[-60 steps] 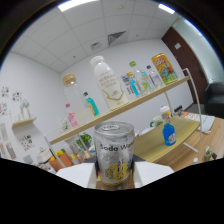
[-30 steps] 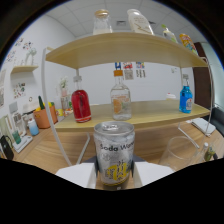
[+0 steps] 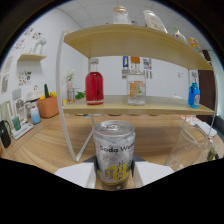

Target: Make me a cup of Mojito.

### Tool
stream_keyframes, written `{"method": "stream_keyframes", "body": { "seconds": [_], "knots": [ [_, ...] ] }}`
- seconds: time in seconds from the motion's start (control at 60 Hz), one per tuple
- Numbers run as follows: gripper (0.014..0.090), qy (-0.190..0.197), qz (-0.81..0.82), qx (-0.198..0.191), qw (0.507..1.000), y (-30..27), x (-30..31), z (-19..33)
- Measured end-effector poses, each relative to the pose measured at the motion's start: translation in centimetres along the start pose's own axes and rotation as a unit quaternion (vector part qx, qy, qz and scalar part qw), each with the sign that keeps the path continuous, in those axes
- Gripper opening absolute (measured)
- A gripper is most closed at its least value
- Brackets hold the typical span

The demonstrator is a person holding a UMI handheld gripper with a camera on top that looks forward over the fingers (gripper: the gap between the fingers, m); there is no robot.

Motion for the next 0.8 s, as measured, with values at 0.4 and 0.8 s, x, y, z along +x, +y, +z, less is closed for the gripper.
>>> {"method": "stream_keyframes", "body": {
  "seconds": [0.4,0.8],
  "knots": [
    [0.0853,0.01,-0.007,-0.032,0.999,0.2,0.3,-3.1],
    [0.0858,-0.002,-0.031,-0.059,0.998,-3.0,-0.3,-16.0]
  ]
}}
